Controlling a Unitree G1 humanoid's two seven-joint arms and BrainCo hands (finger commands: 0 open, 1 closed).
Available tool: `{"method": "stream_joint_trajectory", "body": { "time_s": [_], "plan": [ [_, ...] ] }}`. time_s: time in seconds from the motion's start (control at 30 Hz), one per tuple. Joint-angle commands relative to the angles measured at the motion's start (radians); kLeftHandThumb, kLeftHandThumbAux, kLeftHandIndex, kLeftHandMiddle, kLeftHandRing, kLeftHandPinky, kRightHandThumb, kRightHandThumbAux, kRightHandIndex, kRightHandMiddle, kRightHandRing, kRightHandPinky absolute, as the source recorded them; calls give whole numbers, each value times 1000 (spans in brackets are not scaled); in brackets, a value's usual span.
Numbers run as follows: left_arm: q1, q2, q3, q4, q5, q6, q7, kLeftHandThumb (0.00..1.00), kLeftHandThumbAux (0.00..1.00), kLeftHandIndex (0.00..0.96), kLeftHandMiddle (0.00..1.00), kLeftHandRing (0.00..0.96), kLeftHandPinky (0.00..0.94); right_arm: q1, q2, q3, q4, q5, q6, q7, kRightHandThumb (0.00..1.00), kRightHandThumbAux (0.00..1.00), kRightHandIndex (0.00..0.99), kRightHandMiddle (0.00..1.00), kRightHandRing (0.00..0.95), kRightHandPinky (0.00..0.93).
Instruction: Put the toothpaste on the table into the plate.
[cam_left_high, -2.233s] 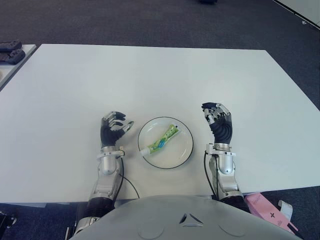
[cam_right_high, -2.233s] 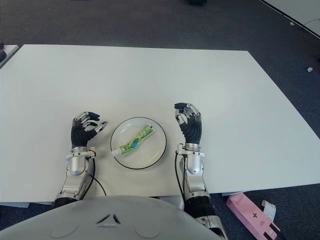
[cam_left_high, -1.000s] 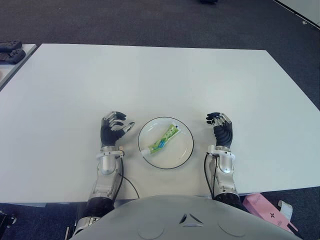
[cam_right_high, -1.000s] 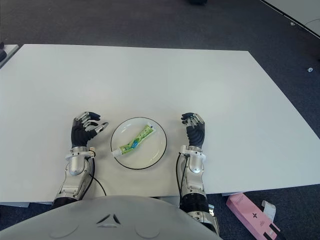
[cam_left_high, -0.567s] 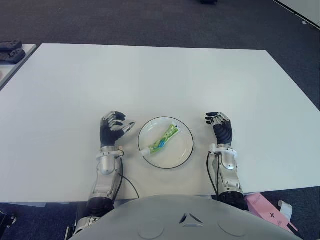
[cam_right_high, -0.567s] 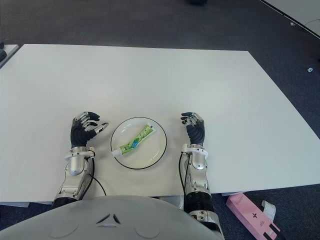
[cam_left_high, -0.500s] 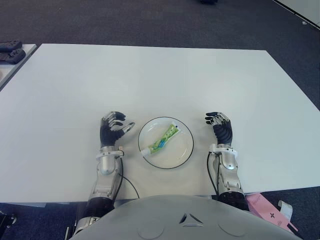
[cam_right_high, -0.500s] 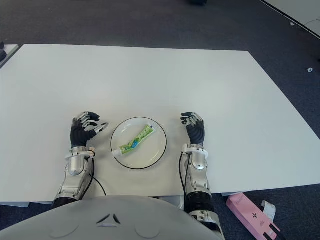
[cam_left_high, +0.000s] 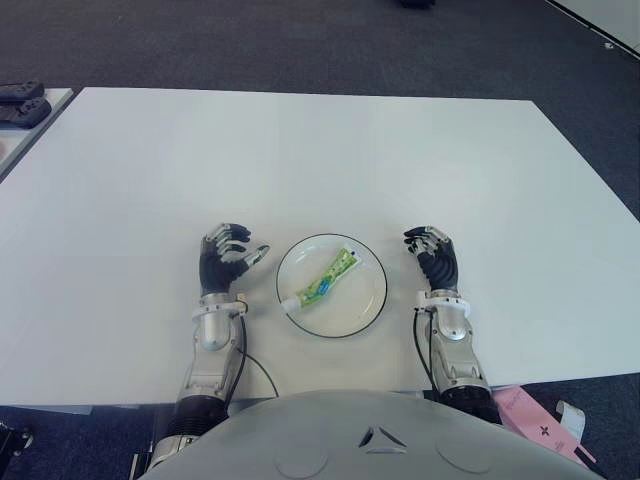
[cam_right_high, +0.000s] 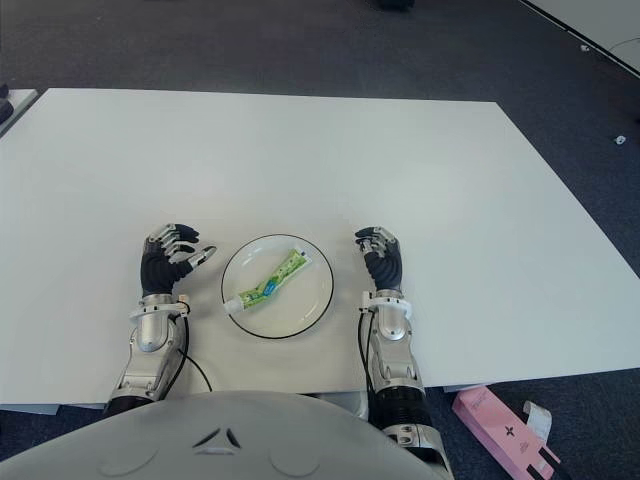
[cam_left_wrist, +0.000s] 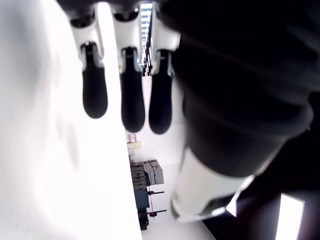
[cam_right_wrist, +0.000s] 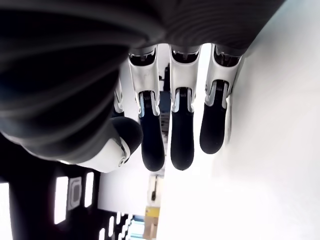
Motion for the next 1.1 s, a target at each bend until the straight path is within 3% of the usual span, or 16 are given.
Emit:
{"method": "stream_joint_trajectory", "body": {
  "time_s": [0.03,0.83,1.1],
  "plan": [
    [19,6,-1,10,4,31,-17,0,998,482,492,509,523,30,5,12,12,-15,59,1,716,730,426,454,429,421],
    [31,23,-17,-15,12,82,-35,49,998,485,487,511,524,54,7,23,-23,-28,81,-2,718,731,426,448,423,420],
    [37,17,-14,-28,8,106,-40,114,998,484,488,490,486,60,11,22,-33,-28,84,-4,717,732,425,446,427,427]
  ]
}}
